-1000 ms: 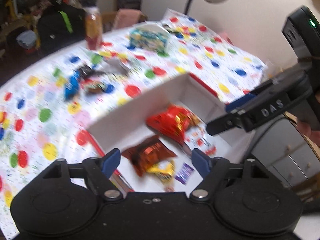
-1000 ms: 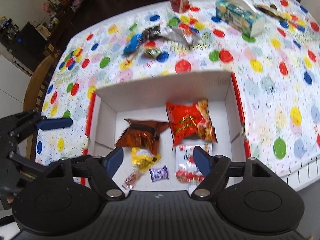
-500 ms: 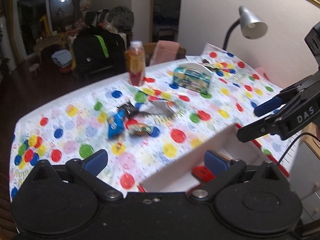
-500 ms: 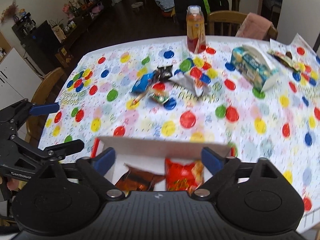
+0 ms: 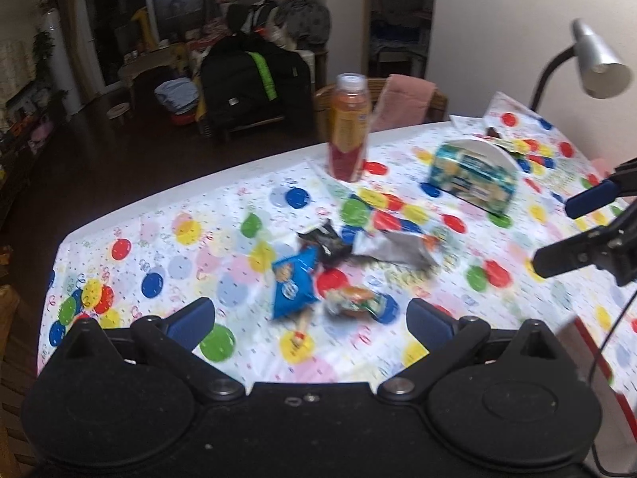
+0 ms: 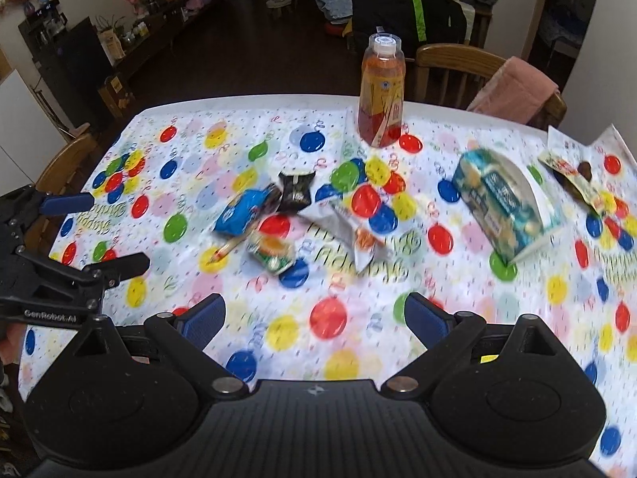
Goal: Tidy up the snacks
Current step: 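Grasp white noodle-stick packet with right tool while left tool grasps blue cookie packet, then lift white noodle-stick packet and blue cookie packet toward the white box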
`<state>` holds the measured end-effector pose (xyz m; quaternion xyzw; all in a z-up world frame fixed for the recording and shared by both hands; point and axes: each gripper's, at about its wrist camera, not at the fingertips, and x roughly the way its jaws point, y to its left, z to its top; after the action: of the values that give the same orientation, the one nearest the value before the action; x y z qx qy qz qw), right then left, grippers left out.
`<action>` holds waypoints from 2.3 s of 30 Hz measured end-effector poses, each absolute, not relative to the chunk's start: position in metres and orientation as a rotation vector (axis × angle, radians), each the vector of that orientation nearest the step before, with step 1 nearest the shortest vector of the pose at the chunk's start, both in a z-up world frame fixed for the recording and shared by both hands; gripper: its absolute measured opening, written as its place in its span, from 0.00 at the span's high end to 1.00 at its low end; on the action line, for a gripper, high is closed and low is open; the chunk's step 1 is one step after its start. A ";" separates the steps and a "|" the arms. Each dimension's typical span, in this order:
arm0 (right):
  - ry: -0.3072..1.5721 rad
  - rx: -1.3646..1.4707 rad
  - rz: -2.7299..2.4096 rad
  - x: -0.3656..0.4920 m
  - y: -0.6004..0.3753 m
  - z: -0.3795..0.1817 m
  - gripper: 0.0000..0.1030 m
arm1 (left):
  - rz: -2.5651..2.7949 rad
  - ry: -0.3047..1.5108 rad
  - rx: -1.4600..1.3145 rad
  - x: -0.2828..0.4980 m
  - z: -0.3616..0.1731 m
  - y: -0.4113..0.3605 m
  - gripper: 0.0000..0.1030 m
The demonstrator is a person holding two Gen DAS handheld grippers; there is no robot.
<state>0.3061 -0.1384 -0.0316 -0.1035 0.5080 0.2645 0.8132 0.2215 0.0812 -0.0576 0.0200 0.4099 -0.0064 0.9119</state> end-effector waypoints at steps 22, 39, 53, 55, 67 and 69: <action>1.184 -0.303 0.528 0.439 -0.091 -0.145 0.06 | 0.092 1.040 -0.035 0.343 -0.154 0.104 0.04; 1.267 -0.345 0.546 0.452 -0.069 -0.208 0.45 | 0.079 1.132 -0.149 0.368 -0.198 0.110 0.52; 1.254 -0.332 0.497 0.444 -0.078 -0.200 0.76 | 0.094 1.136 -0.200 0.363 -0.195 0.118 0.69; 1.256 -0.317 0.494 0.442 -0.081 -0.195 0.76 | 0.097 1.130 -0.208 0.360 -0.191 0.120 0.70; 1.218 -0.254 0.526 0.404 -0.098 -0.142 0.76 | 0.101 1.117 -0.203 0.332 -0.160 0.123 0.70; 1.208 -0.244 0.530 0.395 -0.100 -0.131 0.76 | 0.098 1.110 -0.196 0.324 -0.152 0.123 0.70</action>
<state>0.3951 -0.1002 -0.1307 -0.1133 0.5596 0.2457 0.7833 0.3240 0.1230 -0.1523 -0.0930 0.5258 0.0464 0.8442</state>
